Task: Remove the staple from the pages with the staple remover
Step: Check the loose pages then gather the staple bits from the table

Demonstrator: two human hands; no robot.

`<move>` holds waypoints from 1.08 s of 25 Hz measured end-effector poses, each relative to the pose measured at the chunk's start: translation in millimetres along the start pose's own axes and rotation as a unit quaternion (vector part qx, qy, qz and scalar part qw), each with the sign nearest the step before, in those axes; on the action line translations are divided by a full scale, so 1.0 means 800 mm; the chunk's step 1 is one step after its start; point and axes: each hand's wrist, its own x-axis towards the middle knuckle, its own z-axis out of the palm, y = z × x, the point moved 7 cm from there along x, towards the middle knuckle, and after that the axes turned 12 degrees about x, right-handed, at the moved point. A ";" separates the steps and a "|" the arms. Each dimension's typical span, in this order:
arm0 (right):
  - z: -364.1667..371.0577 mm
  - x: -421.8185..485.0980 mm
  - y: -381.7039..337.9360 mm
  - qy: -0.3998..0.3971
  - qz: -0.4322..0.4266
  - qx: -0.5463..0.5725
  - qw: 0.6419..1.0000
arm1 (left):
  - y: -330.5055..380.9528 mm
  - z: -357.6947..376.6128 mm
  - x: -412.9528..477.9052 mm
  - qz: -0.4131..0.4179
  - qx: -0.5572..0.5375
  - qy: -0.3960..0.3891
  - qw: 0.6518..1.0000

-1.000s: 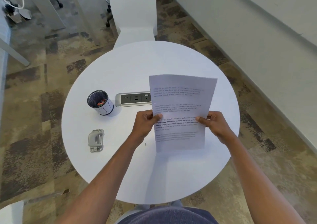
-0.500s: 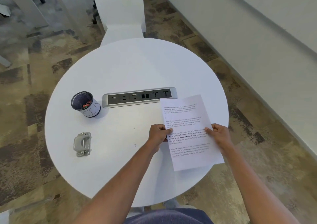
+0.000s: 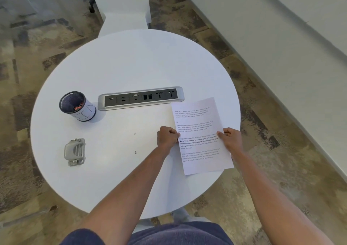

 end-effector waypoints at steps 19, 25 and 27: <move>-0.012 0.008 -0.026 0.031 -0.063 -0.120 0.990 | 0.012 -0.008 -0.002 0.034 0.108 0.036 0.993; 0.014 -0.007 -0.066 0.032 -0.148 -0.074 0.986 | 0.009 -0.024 -0.009 0.047 0.130 0.034 0.990; 0.048 -0.021 -0.078 -0.007 -0.178 -0.065 0.982 | -0.002 -0.047 -0.014 0.056 0.107 0.051 0.991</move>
